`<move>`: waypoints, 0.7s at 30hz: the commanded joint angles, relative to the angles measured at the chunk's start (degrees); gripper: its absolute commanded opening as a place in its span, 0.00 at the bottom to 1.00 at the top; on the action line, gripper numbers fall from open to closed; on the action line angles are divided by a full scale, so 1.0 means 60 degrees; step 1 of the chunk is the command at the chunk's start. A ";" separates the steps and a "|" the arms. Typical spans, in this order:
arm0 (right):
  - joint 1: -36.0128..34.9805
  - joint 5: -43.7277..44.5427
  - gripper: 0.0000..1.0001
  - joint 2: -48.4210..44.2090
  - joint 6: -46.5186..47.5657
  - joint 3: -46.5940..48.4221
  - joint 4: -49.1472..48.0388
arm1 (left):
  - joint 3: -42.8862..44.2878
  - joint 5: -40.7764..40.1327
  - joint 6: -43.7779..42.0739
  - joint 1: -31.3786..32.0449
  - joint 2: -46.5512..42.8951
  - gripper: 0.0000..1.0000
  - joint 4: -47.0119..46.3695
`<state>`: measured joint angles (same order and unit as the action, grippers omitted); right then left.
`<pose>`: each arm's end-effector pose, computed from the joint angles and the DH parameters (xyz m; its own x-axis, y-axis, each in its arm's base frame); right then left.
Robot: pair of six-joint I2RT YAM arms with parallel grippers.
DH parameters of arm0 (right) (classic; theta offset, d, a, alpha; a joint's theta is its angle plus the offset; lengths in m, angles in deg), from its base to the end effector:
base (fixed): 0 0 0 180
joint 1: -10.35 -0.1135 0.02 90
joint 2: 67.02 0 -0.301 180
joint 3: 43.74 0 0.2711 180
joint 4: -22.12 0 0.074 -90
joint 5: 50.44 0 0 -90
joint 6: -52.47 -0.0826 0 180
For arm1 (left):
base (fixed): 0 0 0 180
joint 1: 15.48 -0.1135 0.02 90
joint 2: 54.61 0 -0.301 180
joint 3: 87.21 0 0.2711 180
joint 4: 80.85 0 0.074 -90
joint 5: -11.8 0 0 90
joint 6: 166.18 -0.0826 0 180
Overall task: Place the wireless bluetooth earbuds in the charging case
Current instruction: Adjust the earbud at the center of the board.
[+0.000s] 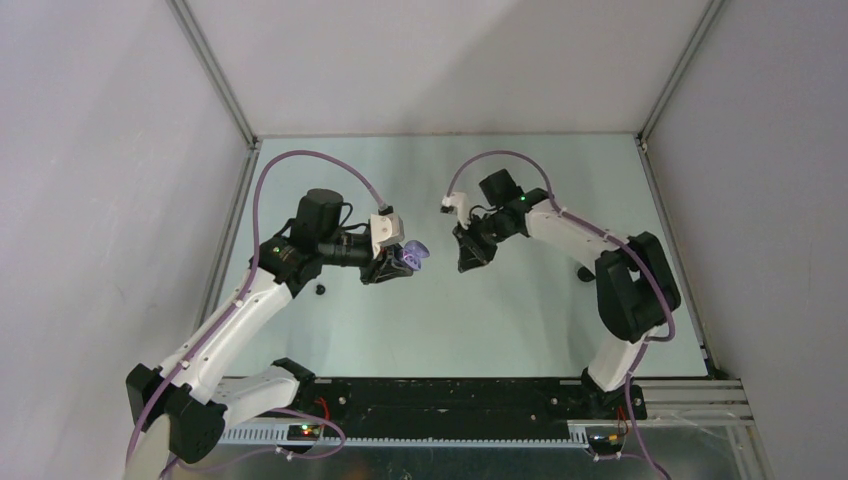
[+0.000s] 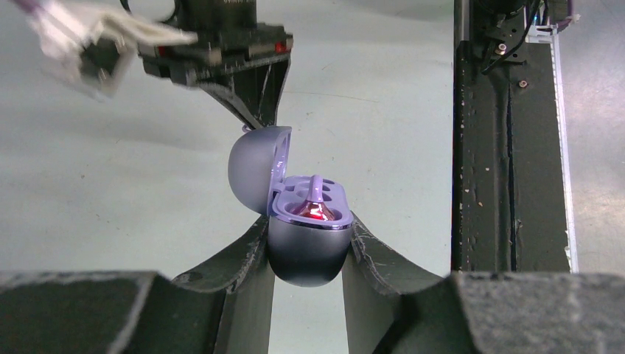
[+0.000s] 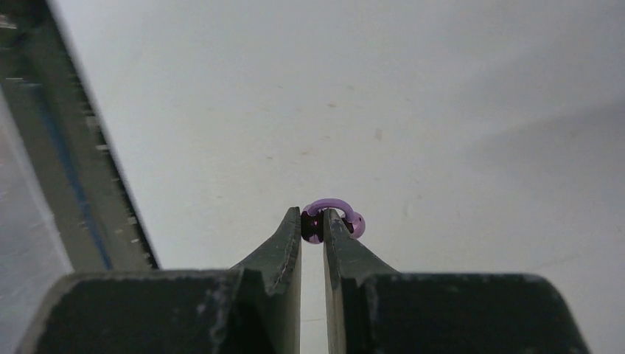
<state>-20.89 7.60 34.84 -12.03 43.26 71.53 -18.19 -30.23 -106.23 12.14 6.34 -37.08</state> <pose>0.3248 0.2482 0.2088 -0.4212 -0.6827 -0.5971 -0.9061 0.3460 0.2435 0.1906 -0.1690 0.3392 -0.0245 0.3912 -0.9200 0.9902 0.1360 0.0315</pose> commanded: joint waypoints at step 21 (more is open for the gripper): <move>0.3006 -0.5431 0.34 0.2428 -0.2114 0.0324 0.0492 | 0.0048 0.0019 -0.0163 0.0070 -0.0129 0.00 -0.0250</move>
<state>-3.30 -30.52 53.55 -21.78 44.07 76.01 -18.19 -30.28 -106.23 12.25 6.34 -37.08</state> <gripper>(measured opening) 0.309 0.373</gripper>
